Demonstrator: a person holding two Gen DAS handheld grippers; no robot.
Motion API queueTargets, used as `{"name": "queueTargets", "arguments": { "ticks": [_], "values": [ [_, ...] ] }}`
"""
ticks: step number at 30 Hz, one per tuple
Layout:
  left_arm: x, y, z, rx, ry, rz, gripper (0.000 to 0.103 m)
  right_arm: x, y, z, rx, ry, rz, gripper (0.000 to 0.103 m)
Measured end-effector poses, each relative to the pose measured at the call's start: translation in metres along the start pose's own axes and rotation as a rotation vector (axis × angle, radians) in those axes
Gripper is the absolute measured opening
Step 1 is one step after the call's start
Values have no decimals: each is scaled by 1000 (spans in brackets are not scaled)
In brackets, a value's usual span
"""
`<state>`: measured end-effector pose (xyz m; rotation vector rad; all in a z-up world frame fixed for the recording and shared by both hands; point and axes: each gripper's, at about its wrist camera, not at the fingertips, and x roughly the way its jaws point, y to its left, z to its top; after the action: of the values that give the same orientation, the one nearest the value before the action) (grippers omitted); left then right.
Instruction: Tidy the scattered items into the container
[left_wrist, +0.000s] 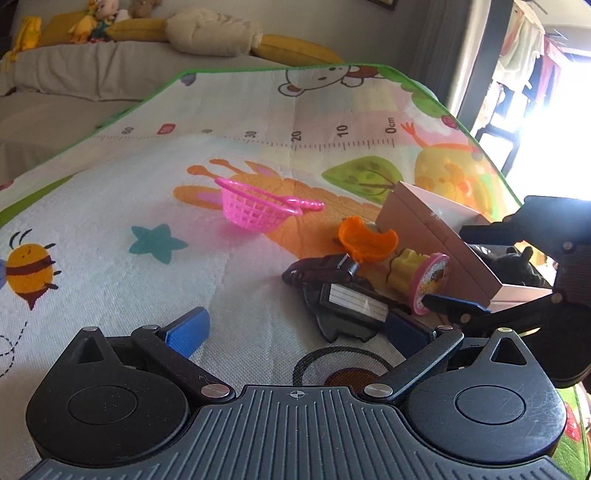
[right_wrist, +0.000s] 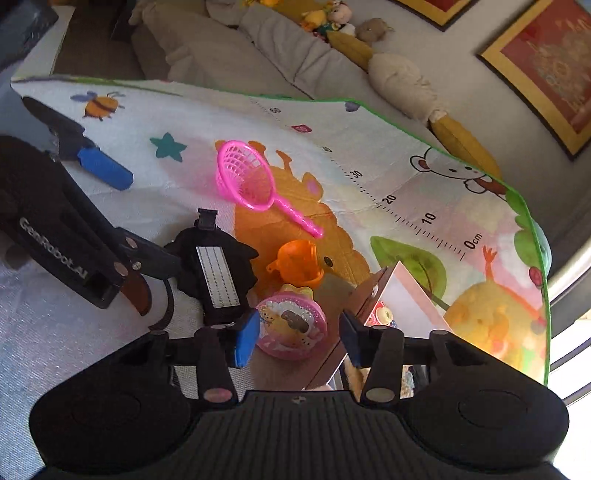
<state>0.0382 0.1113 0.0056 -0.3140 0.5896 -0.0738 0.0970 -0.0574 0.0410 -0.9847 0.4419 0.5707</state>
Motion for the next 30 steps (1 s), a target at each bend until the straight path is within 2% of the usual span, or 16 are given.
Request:
{"name": "queueTargets", "arguments": {
  "ticks": [3,5,6,8,9,10,12,13,18,20,22,23,24,26,27,30],
  "values": [
    [0,-1,0,0,0,2,103,17,11,4,-96,20,-21,65],
    [0,0,0,-1,0,1,103,21,21,4,-141,30,-12,62],
    [0,0,1,-5,-1,-1,103,22,30,2,-186,29,-27,54],
    [0,1,1,-10,-3,-5,103,20,41,-3,-249,12,-71,49],
    [0,1,0,-11,-3,-5,103,17,43,-5,-248,-6,-98,37],
    [-1,1,0,-11,-4,-5,103,12,40,-5,-225,-16,-103,31],
    [-1,1,0,-11,-3,-5,103,-6,25,-3,-107,-19,-66,7],
    [-1,1,0,-11,-3,-5,103,-18,17,-4,-41,-27,-42,3],
    [-1,-1,0,4,-1,11,103,-67,-16,-33,177,-34,77,2],
    [-1,-7,0,29,-5,42,103,-74,-20,-46,213,-30,70,4],
    [-4,-17,0,87,-22,52,103,-75,-21,-60,258,-17,56,12],
    [-6,-23,1,118,-22,36,103,-76,-22,-67,301,-11,64,26],
    [-7,-32,3,155,-22,15,103,-79,-22,-76,365,-14,81,47],
    [-8,-47,7,212,-29,-9,103,-82,-23,-91,466,-45,93,69],
    [-6,-56,10,237,-30,-24,103,-83,-24,-100,524,-58,94,73],
    [8,-73,20,267,-12,-68,103,-82,-28,-124,708,-61,88,76]
  ]
}}
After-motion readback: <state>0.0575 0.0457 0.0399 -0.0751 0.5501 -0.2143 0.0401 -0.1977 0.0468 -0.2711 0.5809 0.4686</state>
